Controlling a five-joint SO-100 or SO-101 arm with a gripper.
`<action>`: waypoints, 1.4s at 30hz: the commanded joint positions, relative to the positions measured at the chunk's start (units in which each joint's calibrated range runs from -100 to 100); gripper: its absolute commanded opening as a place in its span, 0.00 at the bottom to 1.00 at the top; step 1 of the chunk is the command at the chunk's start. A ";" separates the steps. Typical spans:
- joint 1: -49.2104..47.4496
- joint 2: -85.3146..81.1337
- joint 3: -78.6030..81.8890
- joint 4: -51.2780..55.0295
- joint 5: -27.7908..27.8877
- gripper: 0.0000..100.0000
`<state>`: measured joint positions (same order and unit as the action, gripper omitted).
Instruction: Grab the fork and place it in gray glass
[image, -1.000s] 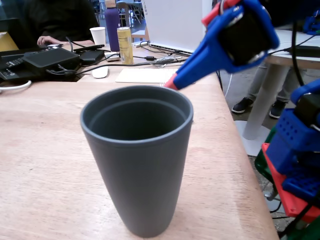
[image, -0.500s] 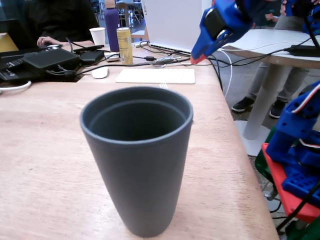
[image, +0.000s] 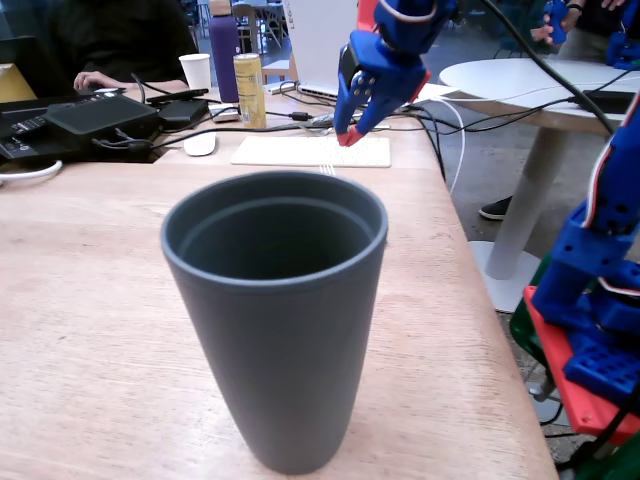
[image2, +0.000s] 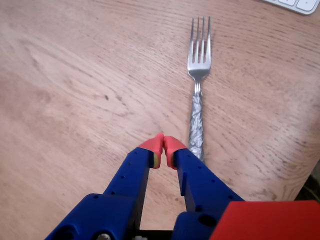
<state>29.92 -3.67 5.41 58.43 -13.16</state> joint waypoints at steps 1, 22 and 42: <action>-0.31 2.65 -1.97 -0.30 -3.27 0.00; 10.52 17.57 -13.76 -0.05 -2.88 0.00; 10.35 20.06 -13.67 0.44 -2.20 0.00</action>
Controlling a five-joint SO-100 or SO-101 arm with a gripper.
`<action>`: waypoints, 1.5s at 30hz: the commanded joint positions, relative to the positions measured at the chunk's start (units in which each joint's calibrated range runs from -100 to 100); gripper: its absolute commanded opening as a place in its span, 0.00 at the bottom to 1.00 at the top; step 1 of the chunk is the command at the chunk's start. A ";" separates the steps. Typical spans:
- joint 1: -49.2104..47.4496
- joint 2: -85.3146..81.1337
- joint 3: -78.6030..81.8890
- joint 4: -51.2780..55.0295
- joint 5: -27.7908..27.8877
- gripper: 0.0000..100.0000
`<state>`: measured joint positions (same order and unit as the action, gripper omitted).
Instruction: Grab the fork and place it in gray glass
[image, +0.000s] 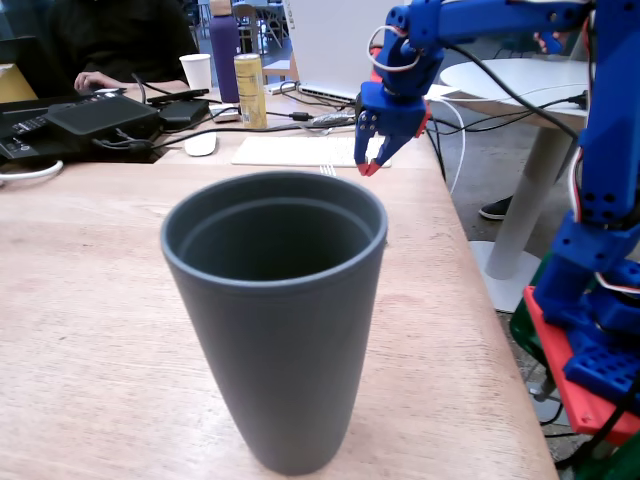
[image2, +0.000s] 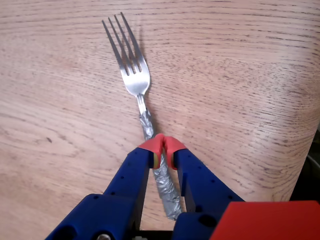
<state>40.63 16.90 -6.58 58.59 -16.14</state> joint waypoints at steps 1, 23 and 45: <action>-0.36 -0.44 -1.68 0.36 2.25 0.00; -0.19 2.22 -2.62 -0.96 3.96 0.41; -0.87 12.51 -12.53 0.52 4.05 0.40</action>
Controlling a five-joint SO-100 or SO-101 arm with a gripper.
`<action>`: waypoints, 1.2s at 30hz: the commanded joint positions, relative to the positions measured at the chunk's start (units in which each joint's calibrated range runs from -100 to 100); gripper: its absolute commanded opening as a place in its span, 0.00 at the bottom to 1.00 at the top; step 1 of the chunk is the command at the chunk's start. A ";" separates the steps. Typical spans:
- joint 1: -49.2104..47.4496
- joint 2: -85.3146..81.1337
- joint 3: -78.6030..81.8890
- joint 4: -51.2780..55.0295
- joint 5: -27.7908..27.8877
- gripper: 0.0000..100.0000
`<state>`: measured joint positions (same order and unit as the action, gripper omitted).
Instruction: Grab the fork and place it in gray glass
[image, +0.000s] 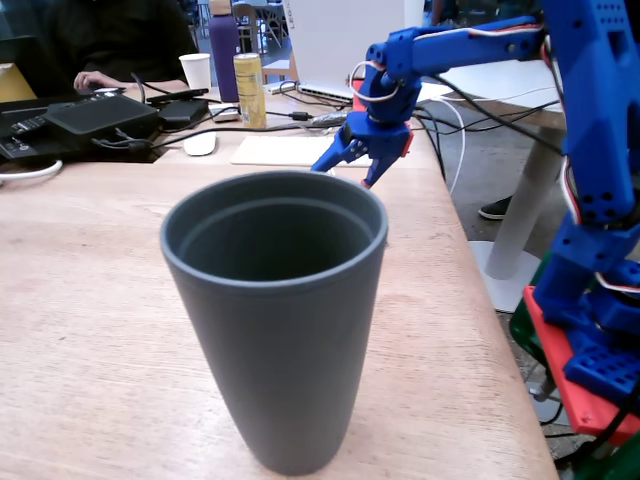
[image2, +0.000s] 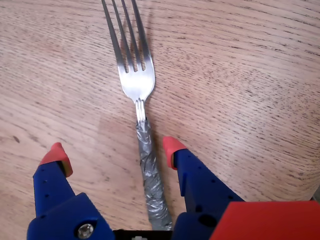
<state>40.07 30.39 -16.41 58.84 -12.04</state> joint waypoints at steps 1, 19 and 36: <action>0.20 -0.98 -2.51 0.27 -0.05 0.40; 3.76 3.40 -2.80 12.18 0.24 0.40; 3.93 3.83 -1.85 12.42 0.44 0.07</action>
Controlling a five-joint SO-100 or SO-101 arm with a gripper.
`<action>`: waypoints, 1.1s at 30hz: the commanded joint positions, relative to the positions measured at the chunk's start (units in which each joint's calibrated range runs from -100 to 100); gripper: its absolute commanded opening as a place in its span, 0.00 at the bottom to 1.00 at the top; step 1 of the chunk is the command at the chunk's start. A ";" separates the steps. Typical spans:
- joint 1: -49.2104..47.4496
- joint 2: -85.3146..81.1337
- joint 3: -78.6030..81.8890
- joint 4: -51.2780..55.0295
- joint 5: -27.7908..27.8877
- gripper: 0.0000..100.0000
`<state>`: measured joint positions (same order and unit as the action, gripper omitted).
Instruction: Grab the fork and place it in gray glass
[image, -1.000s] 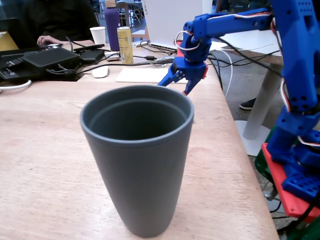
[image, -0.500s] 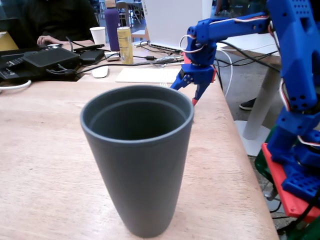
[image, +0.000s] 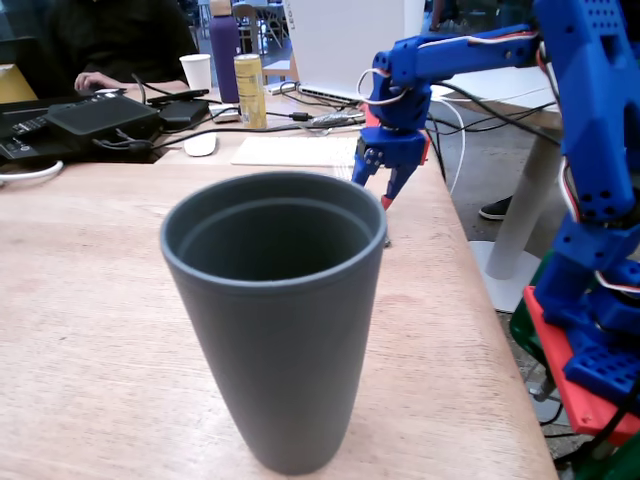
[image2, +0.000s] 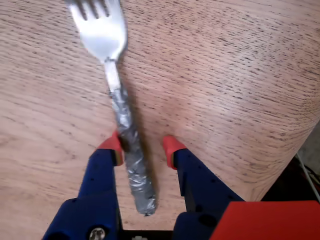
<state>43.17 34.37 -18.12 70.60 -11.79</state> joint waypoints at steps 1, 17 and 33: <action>0.83 -0.15 -0.14 0.66 0.20 0.03; -1.37 -17.05 0.05 0.66 0.63 0.00; -1.71 -45.18 0.62 0.58 9.91 0.00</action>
<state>41.94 -7.31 -17.58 71.76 -2.22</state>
